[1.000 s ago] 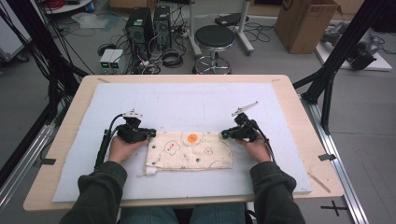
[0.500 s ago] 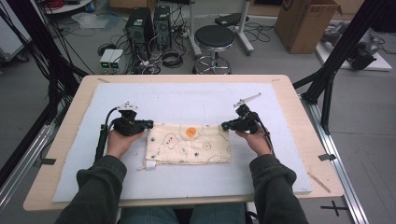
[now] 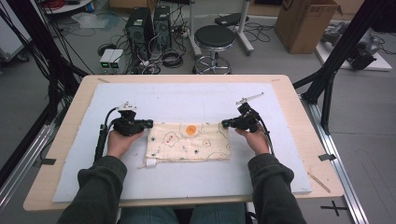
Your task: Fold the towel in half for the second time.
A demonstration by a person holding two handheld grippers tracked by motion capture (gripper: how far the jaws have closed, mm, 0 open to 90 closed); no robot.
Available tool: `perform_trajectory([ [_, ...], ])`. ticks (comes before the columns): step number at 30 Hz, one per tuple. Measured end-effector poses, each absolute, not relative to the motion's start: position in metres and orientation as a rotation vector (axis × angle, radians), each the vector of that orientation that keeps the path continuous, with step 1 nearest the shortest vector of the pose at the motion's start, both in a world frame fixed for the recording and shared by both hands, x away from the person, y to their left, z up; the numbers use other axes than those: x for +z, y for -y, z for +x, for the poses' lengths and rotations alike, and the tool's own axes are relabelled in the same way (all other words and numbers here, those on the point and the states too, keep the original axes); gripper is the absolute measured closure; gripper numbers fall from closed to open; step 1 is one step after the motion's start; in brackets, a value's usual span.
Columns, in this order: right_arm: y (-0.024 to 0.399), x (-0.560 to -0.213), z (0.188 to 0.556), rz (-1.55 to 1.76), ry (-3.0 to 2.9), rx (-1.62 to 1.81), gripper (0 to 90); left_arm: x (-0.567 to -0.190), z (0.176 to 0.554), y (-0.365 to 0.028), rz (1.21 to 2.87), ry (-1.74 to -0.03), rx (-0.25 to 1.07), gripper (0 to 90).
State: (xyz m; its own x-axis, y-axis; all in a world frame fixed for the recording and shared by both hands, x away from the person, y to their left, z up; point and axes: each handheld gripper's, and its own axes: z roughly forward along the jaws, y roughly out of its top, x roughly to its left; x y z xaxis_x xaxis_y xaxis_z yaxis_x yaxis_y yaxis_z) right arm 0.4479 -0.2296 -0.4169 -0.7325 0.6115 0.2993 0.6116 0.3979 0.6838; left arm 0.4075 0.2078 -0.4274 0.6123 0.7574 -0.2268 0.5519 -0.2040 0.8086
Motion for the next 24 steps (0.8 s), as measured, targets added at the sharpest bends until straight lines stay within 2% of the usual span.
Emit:
perform_trajectory([
  [24,0.23,-0.408,0.435,-1.066,2.594,-1.389,85.4,-0.415,0.395,-0.21,1.856,-0.97,0.237,85.1],
])
